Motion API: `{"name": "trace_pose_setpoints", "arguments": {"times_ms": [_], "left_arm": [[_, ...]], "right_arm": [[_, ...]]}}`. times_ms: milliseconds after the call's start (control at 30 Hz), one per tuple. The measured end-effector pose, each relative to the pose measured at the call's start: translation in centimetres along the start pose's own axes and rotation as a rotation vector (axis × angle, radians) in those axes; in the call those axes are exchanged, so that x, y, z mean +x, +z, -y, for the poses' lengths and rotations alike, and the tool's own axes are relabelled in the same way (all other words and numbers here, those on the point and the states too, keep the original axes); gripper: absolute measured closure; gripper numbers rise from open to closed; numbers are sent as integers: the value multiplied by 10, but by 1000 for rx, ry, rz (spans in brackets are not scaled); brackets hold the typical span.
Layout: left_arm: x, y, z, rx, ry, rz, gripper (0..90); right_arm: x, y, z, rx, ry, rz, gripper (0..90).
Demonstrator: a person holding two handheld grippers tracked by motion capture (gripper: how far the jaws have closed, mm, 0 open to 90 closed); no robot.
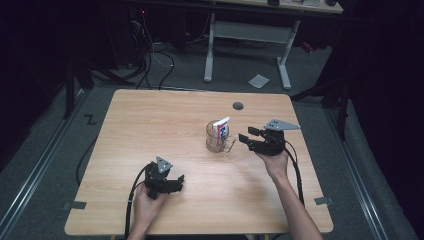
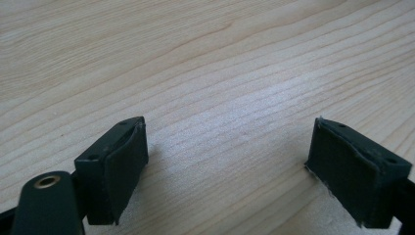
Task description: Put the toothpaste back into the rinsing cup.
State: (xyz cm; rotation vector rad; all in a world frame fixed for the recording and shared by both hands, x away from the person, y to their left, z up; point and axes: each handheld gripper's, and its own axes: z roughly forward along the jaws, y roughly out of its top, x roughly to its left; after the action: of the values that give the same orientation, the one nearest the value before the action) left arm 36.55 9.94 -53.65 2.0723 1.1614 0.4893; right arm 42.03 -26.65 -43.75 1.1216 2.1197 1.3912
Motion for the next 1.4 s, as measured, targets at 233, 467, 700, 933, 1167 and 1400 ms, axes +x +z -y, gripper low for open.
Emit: {"name": "trace_pose_setpoints", "arguments": {"times_ms": [233, 467, 700, 933, 1167, 1400], "left_arm": [[0, 0, 0, 1, 1, 0, 153], [0, 0, 0, 1, 1, 0, 153], [0, 0, 0, 0, 1, 0, 153], [0, 0, 0, 0, 0, 0, 153], [0, 0, 0, 0, 0, 0, 152], [0, 0, 0, 0, 0, 0, 153]], "right_arm": [[-1, -6, 7, 3, -2, 15, 447], [3, -14, 9, 12, -21, 16, 445], [5, -21, 14, -2, -13, 8, 447], [5, -31, 20, -10, 3, 2, 452], [4, -41, 28, -7, 12, 13, 453], [3, -47, 34, -12, 20, 16, 454]]}}
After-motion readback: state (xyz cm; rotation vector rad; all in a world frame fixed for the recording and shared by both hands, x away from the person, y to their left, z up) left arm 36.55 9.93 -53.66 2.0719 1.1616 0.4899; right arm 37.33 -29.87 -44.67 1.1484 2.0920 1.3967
